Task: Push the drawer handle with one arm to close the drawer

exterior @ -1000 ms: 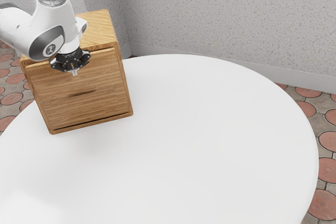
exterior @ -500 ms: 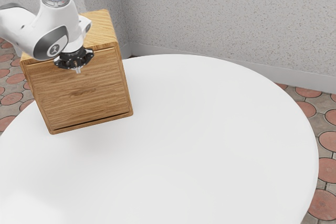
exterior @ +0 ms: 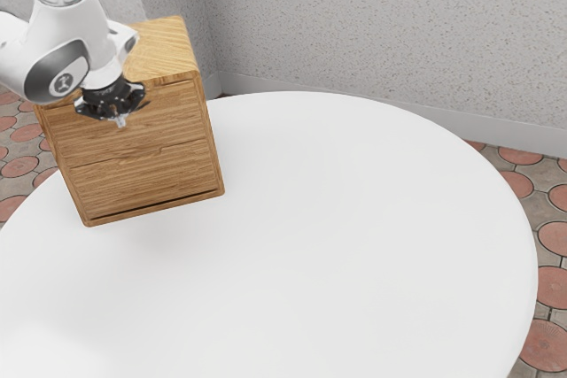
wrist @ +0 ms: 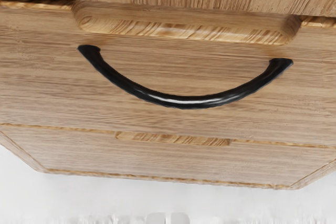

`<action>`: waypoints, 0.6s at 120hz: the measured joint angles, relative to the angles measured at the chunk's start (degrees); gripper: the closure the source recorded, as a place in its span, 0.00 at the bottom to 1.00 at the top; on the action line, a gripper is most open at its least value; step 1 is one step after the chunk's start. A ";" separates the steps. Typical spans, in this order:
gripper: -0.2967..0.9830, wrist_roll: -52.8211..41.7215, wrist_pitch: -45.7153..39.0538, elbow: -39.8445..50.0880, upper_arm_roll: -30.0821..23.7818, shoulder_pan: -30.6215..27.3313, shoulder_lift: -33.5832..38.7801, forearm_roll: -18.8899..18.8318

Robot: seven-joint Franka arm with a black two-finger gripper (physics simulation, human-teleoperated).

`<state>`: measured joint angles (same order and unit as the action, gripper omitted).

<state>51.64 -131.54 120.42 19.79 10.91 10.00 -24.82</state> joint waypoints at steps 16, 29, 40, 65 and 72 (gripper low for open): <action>0.85 -1.73 9.79 0.50 0.86 14.03 11.57 0.46; 0.76 -5.81 17.06 -3.26 0.69 18.87 14.84 3.81; 0.60 -10.53 25.83 -10.88 -1.57 19.55 15.25 8.44; 0.38 -21.46 44.51 -29.61 -3.32 22.21 13.14 13.77; 0.35 -24.90 46.80 -30.16 -1.61 22.21 12.61 14.60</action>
<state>26.74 -84.74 90.27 18.18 33.12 22.61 -10.22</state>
